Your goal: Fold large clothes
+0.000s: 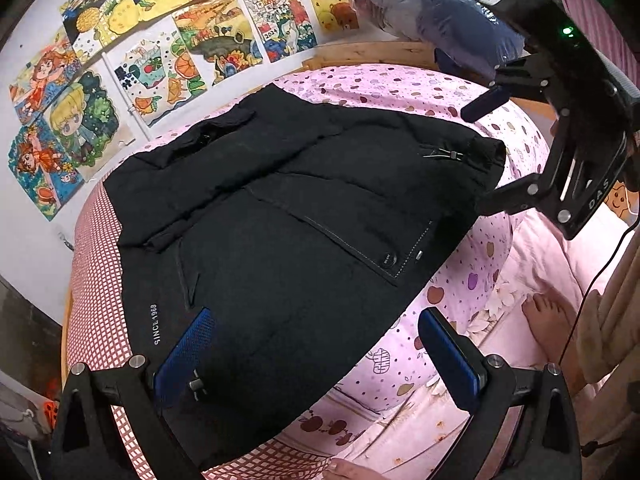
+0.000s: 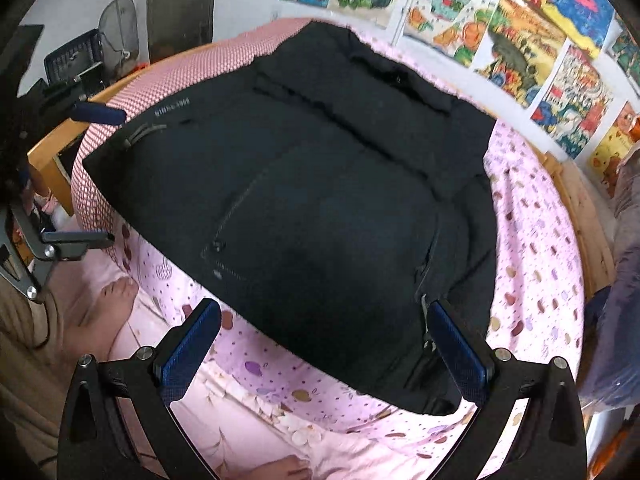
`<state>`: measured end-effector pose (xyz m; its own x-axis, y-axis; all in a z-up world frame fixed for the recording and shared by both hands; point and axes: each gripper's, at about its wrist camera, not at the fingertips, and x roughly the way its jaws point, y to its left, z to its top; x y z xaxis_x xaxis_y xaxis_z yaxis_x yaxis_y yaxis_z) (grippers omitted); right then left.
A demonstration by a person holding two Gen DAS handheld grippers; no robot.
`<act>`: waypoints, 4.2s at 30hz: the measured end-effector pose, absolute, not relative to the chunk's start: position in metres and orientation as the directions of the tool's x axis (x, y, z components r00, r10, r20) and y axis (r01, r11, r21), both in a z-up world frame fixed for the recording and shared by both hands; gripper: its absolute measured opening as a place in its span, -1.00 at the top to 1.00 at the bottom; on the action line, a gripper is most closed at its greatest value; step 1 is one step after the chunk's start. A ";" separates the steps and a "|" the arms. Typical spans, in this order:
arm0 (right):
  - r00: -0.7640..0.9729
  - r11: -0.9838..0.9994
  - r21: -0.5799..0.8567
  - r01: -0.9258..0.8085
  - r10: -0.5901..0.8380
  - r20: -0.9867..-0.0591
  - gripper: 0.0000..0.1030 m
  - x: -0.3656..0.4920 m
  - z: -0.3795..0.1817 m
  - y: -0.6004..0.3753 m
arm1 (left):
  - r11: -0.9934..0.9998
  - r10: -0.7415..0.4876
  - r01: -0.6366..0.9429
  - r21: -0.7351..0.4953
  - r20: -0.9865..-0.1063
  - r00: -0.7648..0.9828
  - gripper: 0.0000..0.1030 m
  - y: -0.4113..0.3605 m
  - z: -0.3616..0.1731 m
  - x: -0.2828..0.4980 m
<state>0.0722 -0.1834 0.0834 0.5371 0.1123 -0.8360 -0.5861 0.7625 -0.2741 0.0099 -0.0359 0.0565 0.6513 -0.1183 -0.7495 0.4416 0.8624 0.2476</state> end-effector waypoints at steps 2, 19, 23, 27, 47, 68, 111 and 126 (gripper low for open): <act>0.518 0.770 -0.265 -0.581 0.099 -0.850 -0.96 0.073 0.077 -0.183 | 0.857 -0.119 0.450 0.249 -0.755 0.644 -1.00 -0.036 0.053 0.010; 0.421 0.792 -0.235 -0.564 0.031 -0.906 -0.96 0.085 0.048 -0.195 | 0.858 -0.052 0.439 0.267 -0.805 0.591 -1.00 -0.027 0.025 0.017; 0.421 0.783 -0.248 -0.570 0.019 -0.907 -0.96 0.088 0.043 -0.195 | 0.854 -0.023 0.432 0.292 -0.806 0.591 -1.00 -0.022 0.015 0.019; 0.443 0.744 -0.256 -0.617 0.060 -0.894 -0.96 0.085 0.041 -0.192 | 0.831 -0.030 0.454 0.321 -0.790 0.613 -1.00 -0.018 0.002 0.015; 0.508 0.715 -0.339 -0.611 0.026 -0.861 -0.96 0.093 -0.004 -0.184 | 0.810 0.034 0.404 0.425 -0.722 0.691 -1.00 -0.018 -0.037 0.011; 0.550 0.674 -0.420 -0.607 -0.025 -0.835 -0.97 0.085 -0.021 -0.184 | 0.847 0.075 0.356 0.395 -0.752 0.655 -1.00 -0.022 -0.044 0.029; 0.772 0.830 -0.305 -0.468 0.215 -0.599 0.48 0.093 0.067 -0.204 | 0.952 0.019 0.177 0.249 -0.626 0.780 -0.98 0.020 0.016 0.044; 0.804 0.791 -0.426 -0.439 0.134 -0.579 0.45 0.092 0.062 -0.191 | 0.932 -0.024 0.216 0.290 -0.545 0.838 0.60 0.005 0.043 0.038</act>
